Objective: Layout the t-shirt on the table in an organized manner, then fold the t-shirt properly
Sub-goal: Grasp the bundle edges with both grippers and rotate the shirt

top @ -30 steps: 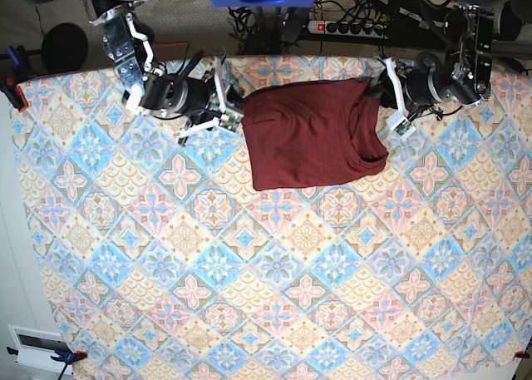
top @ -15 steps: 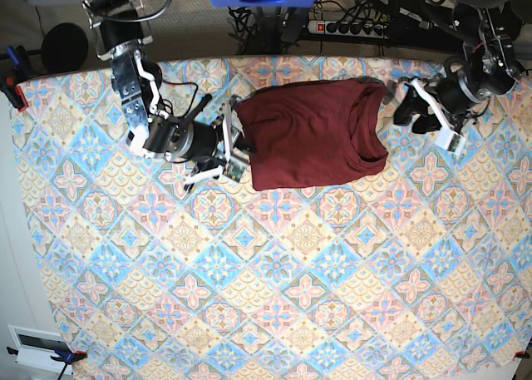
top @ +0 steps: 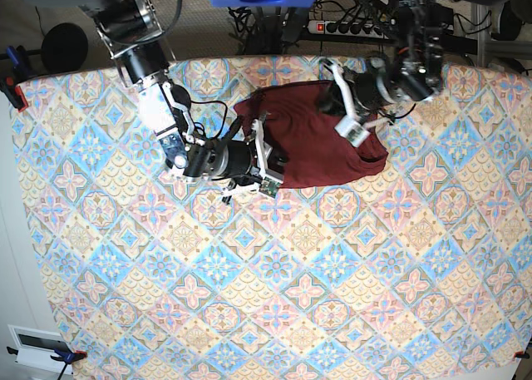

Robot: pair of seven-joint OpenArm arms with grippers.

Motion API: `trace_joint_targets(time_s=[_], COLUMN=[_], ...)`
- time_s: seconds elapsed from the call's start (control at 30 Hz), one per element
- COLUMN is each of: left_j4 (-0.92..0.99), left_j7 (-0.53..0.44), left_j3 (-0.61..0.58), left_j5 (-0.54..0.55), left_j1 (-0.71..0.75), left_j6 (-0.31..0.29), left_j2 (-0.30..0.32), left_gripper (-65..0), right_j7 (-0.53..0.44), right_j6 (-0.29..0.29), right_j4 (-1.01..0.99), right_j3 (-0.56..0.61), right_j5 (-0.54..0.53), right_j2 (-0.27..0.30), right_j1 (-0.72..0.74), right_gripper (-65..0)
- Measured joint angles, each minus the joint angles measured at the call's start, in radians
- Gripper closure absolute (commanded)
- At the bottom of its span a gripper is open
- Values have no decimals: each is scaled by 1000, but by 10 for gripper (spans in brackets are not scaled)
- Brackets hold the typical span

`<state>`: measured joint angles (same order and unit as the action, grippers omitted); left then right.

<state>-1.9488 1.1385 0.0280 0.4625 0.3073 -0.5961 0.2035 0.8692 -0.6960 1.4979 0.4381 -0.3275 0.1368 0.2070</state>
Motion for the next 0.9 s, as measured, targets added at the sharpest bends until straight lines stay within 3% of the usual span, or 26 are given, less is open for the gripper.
trace_joint_targets(time_s=[0.13,0.27,0.4,0.5,0.67,0.9], left_j4=[70,142,181,187,65,-4], left_j7=[-138,-217,-257,-304,-241,-112], left_j3=[-106,-159,-167,-174,-143,63], left_j5=[-143,-216,-224,-201,-112,28], left_j1=[-18,-6,-20,-16,16,58], left_j6=[1,1,-7,-7,3,1], left_j2=[-16,-13,-6,31,95,128], left_gripper=[-99,-98,-98,-97,-97,-95], right_j7=[-27,-62,-81,-80,-69,-90], right_j6=[0,0,0,0,8,0], right_j4=[-98,-154,-192,-187,-95,-75], right_j3=[0,-2,-5,-5,-9,-9], right_j5=[-4,1,2,2,8,-4], right_j2=[2,3,2,6,14,0], right_j1=[23,69,85,93,84,101], right_gripper=[-111,-111,-111,-111,-111,-111])
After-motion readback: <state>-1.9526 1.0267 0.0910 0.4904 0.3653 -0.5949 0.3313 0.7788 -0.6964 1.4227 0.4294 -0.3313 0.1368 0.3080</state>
